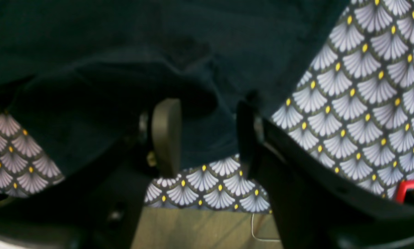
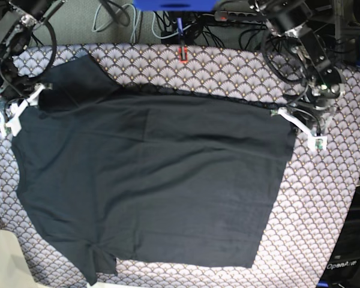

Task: Fold the T-shirt properly
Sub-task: 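Lift the shoulder edges and pull them toward the hem, then drag the held shoulders further toward the hem, folding the shirt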

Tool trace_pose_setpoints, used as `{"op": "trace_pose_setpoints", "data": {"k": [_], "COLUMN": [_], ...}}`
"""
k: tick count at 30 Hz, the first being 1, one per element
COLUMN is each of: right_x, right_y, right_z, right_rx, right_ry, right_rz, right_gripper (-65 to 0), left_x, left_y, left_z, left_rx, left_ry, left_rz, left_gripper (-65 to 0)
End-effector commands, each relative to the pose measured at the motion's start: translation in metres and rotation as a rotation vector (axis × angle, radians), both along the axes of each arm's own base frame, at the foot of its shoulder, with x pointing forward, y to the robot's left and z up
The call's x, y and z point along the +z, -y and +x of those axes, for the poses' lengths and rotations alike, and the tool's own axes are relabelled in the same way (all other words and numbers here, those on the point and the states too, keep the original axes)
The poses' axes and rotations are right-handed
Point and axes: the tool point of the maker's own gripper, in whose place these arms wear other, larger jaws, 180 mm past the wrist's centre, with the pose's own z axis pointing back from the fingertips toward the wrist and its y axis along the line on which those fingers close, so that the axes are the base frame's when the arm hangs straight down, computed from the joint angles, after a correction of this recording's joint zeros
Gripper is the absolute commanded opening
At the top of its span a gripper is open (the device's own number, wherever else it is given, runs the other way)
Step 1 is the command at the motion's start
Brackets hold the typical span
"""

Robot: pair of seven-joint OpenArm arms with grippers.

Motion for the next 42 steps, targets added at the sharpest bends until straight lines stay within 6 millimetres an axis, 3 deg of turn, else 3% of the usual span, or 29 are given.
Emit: {"op": "trace_pose_setpoints", "data": {"k": [1,12,18,29,31,38,42], "right_x": [0.007,0.006,-0.018,-0.016,-0.016,-0.016,-0.016], "right_y": [0.0,-0.003,-0.006,-0.006,-0.007,-0.024,-0.034], "right_z": [0.006,0.007,0.002,0.007,0.008,0.02,0.023], "right_rx": [0.007,0.008,-0.008,-0.009,-0.008,0.058,0.096], "right_ry": [0.033,0.034,-0.019,0.017,0.019,0.041,0.045], "right_rz": [-0.007,0.001,0.067,0.071,0.071,0.079,0.081], "right_gripper": [-36.9,-36.6,-36.6,-37.2,-39.6,-60.6,-64.4], "left_x": [0.014,0.013,0.013,0.013,0.013,0.012,0.012], "left_y": [-0.003,-0.005,-0.005,-0.005,-0.005,-0.004,-0.005], "left_z": [0.01,0.007,0.007,0.007,0.007,0.007,0.007], "left_rx": [0.001,0.004,0.004,0.005,0.005,0.005,0.007], "left_ry": [0.054,0.05,0.05,0.05,0.05,0.049,0.049], "left_rz": [0.011,0.014,0.014,0.014,0.014,0.01,0.01], "left_gripper": [-65.0,-65.0,-65.0,-65.0,-65.0,-65.0,-65.0]}}
